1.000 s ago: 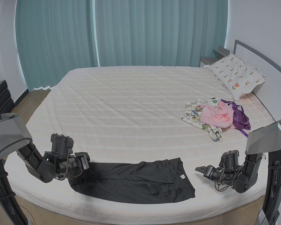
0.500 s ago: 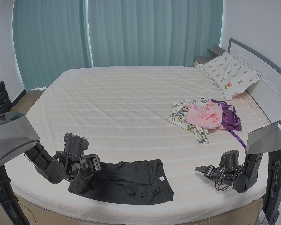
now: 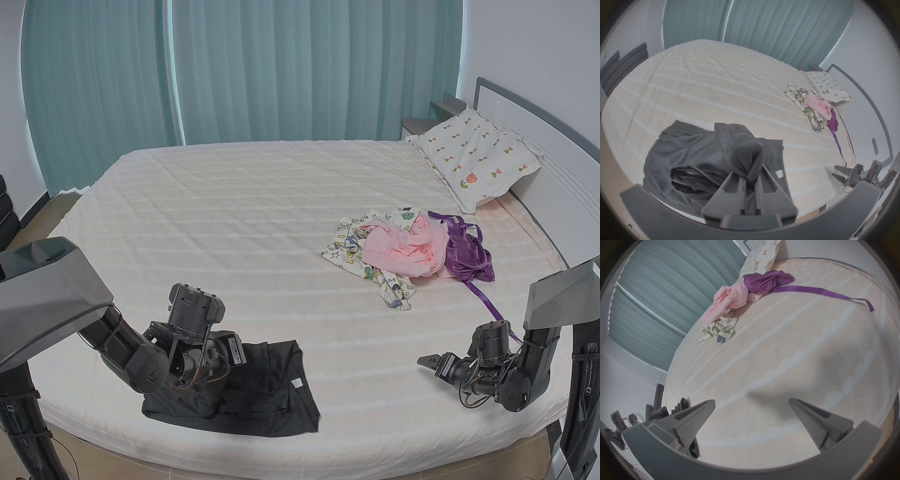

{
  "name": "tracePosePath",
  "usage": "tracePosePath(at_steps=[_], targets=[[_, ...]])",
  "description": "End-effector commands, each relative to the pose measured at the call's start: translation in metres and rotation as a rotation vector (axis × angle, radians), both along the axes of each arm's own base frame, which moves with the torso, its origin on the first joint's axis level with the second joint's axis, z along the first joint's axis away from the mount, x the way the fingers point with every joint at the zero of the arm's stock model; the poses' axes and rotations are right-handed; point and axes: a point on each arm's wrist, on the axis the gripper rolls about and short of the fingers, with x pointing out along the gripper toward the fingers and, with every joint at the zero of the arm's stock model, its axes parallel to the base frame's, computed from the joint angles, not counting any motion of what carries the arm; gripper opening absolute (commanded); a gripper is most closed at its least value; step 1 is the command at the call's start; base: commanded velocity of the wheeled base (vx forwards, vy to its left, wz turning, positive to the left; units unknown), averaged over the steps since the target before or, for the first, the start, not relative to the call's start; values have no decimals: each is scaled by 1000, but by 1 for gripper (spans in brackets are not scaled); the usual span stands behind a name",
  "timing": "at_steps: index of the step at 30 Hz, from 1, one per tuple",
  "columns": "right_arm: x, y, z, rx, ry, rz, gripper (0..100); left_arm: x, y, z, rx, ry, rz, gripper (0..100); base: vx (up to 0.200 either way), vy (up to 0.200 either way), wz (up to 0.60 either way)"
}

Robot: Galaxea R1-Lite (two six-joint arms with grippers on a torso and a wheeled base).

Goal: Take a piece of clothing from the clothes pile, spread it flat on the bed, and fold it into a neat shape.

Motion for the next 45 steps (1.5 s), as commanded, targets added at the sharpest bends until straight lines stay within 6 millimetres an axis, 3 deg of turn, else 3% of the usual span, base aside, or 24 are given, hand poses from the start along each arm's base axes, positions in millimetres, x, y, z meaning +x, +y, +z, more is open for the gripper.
tracePosePath(at_steps=[1, 8, 12, 13, 22, 27, 32, 38, 45], targets=[[0, 0, 0, 0, 1, 2, 100, 7, -9, -12, -11, 17, 16, 0, 0, 0, 0], [0, 0, -1, 0, 3, 2, 100, 14, -12, -26, 3, 33, 50, 0, 0, 0, 0], [0, 0, -1, -1, 6, 2, 100, 10, -19, -24, -44, 41, 63, 0, 0, 0, 0], [0, 0, -1, 0, 6, 3, 100, 9, -22, -24, -57, 45, 60, 100, 0, 0, 0], [0, 0, -1, 0, 6, 3, 100, 3, -43, -17, -129, 29, 46, 100, 0, 0, 0], [0, 0, -1, 1, 4, 3, 100, -7, -47, 21, -260, -42, 51, 100, 0, 0, 0], [-1, 0, -1, 0, 6, 3, 100, -21, -27, 34, -276, -46, 79, 100, 0, 0, 0], [-1, 2, -2, 0, 7, 11, 100, -29, 9, 27, -273, 6, 177, 100, 0, 0, 0], [-1, 2, -2, 9, 12, 1, 100, -36, 15, 17, -322, 65, 272, 100, 0, 0, 0]])
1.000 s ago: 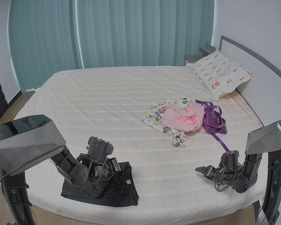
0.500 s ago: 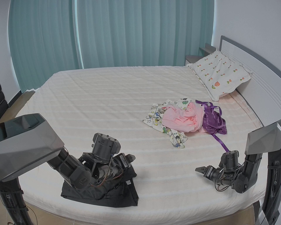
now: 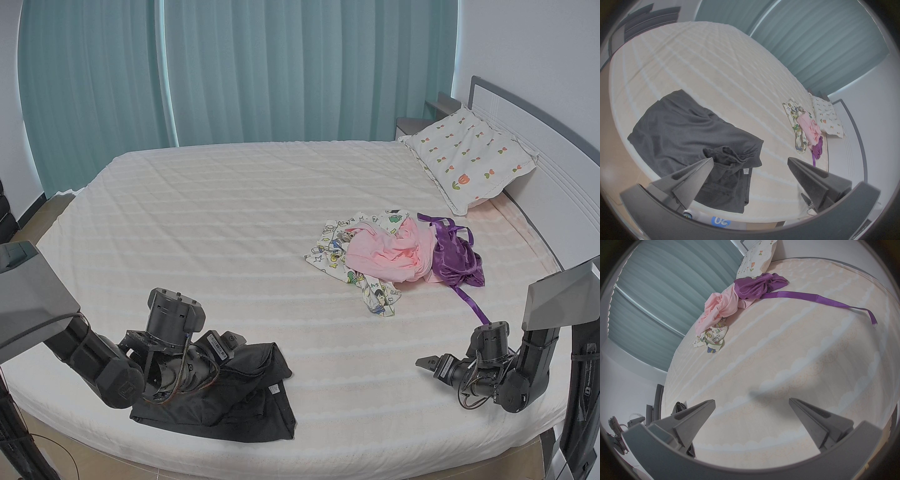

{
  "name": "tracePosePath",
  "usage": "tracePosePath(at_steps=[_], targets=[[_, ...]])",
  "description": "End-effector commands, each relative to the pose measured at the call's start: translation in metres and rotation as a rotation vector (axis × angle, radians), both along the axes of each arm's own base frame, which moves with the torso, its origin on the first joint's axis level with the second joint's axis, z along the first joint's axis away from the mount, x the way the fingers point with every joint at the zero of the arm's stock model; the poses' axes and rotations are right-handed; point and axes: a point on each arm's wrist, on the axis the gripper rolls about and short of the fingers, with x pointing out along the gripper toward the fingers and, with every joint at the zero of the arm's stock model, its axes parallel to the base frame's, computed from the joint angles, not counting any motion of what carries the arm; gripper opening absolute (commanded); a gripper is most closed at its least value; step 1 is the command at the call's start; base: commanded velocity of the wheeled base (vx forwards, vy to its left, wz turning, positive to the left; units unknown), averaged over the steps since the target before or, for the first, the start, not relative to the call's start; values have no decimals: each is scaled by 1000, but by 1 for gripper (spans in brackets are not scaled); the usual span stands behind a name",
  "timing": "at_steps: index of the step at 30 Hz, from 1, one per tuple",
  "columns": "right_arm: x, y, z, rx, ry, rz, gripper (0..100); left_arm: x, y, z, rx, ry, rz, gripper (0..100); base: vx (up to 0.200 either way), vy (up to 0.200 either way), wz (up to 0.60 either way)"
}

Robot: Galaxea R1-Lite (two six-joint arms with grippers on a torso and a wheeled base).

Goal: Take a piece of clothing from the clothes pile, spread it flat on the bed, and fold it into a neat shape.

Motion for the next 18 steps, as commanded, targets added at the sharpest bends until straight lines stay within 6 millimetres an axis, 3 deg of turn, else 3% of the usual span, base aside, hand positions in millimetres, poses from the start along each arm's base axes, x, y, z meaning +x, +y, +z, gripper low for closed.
tracePosePath(at_steps=[1, 7, 18], targets=[[0, 0, 0, 9, 3, -4, 100, -5, 4, 1, -24, 11, 36, 100, 0, 0, 0], [0, -1, -2, 18, 10, -4, 100, -7, 11, -3, -46, 44, 63, 100, 0, 0, 0], [0, 3, 11, 39, -28, 0, 100, -12, 42, -12, -94, 126, 91, 100, 0, 200, 0]])
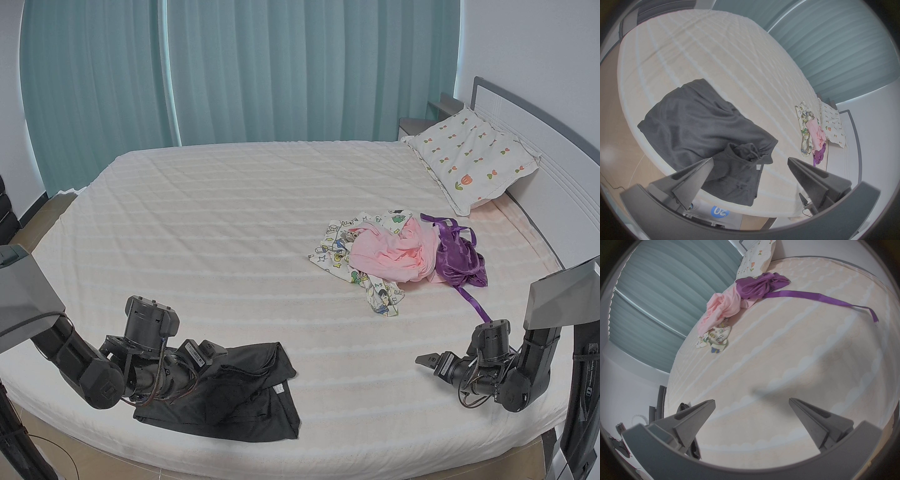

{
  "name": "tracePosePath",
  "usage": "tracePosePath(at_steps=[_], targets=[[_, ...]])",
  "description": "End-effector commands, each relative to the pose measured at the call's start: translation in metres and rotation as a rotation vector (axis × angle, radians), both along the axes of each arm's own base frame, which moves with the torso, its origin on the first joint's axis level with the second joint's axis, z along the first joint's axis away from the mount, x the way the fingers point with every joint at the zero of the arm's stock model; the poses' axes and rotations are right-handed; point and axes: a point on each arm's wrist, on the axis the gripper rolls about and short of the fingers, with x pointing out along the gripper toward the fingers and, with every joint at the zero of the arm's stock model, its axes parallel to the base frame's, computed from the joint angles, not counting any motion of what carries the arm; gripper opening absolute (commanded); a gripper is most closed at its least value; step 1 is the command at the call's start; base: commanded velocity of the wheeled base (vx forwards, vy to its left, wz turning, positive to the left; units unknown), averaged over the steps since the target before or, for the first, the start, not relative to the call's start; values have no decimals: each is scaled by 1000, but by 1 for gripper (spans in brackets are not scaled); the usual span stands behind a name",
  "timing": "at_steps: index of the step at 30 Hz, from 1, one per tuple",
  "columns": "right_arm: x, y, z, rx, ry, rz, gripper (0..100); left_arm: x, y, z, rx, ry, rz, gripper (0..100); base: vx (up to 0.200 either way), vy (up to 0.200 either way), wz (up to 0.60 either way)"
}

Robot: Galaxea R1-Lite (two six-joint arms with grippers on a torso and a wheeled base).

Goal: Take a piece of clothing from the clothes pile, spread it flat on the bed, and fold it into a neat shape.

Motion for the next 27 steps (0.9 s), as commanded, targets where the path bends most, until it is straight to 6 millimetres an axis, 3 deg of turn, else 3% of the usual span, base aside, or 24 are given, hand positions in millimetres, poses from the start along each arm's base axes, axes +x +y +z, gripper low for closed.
tracePosePath(at_steps=[1, 16, 27], targets=[[0, 2, 8, 10, -22, 5, 100, -3, 9, -3, -3, 22, 17, 100, 0, 200, 0], [-9, 21, 28, 25, -80, 63, 100, 5, 32, -3, -51, 36, 51, 100, 0, 200, 0], [-16, 41, 32, 6, -99, 103, 100, 5, 39, -7, -56, 51, 1, 100, 0, 200, 0]])
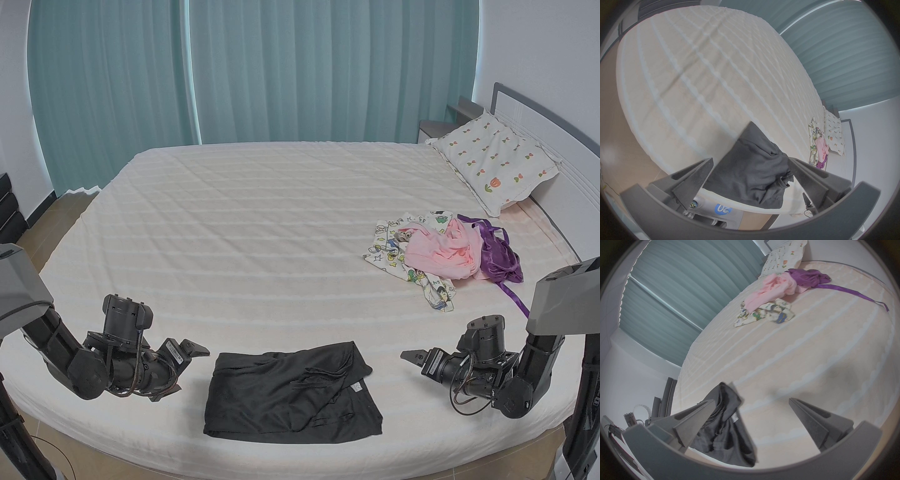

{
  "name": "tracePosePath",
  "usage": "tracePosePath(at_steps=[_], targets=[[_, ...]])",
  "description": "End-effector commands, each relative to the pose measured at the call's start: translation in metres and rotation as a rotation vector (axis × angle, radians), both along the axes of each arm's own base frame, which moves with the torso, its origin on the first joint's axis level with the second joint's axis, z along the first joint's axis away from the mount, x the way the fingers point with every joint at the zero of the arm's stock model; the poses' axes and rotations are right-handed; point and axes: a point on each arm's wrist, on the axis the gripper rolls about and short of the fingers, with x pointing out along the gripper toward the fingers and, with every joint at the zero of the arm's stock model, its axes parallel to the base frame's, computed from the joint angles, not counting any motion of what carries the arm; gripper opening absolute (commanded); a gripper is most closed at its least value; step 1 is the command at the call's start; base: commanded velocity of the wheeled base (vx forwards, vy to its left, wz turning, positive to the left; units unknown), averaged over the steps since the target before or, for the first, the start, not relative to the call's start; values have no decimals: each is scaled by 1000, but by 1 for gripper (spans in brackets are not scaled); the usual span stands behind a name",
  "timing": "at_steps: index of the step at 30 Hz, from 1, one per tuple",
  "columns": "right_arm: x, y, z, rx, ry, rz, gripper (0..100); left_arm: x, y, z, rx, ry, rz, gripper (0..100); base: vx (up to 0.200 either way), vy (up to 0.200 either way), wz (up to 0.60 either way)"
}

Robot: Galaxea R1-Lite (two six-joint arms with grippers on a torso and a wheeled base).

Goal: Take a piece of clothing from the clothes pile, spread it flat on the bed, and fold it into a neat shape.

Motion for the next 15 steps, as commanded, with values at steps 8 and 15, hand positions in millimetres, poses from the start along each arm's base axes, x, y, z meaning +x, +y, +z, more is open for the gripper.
tracePosePath(at_steps=[8, 15], targets=[[-10, 24, 12, 23, -38, 73, 100, 3, 11, -1, -47, 11, -2, 100, 0, 200, 0], [-16, 44, 17, 3, -78, 111, 100, 3, 11, -1, -58, 14, -11, 100, 0, 200, 0]])
